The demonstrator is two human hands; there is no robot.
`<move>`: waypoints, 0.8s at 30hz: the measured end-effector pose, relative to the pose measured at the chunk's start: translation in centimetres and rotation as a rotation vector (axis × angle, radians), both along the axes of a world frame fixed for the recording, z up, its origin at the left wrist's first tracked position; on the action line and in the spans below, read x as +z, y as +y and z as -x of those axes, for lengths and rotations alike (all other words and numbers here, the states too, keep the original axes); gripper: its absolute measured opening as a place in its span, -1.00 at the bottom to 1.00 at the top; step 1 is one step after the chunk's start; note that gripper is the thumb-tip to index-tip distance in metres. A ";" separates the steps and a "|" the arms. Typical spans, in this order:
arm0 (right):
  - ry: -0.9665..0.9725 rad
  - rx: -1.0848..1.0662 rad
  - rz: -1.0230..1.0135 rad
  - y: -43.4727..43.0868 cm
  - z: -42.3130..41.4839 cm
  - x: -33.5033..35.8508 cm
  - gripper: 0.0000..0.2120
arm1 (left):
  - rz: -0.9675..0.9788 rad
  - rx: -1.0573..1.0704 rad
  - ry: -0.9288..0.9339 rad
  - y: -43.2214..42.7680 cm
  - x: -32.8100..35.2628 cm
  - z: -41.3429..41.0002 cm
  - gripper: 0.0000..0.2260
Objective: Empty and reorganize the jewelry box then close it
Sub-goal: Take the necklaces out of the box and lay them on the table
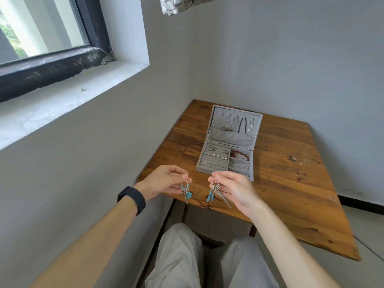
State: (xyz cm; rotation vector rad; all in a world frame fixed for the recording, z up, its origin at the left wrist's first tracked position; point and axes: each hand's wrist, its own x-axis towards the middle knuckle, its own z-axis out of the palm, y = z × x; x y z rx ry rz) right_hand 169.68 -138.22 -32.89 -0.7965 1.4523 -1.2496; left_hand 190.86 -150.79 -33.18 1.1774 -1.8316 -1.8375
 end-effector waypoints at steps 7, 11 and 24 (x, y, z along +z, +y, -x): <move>0.172 0.022 -0.008 -1.9 -2.2 -0.4 -0.88 | 0.002 0.045 -0.006 -1.4 -0.6 -2.2 -0.79; 0.256 0.044 0.006 -3.3 -3.4 -0.5 -0.91 | 0.022 0.048 0.006 -2.2 -1.1 -3.0 -0.78; 0.132 0.086 -0.137 -7.1 -8.8 -2.6 -0.89 | 0.208 0.040 -0.248 -5.3 -2.7 -5.1 -0.93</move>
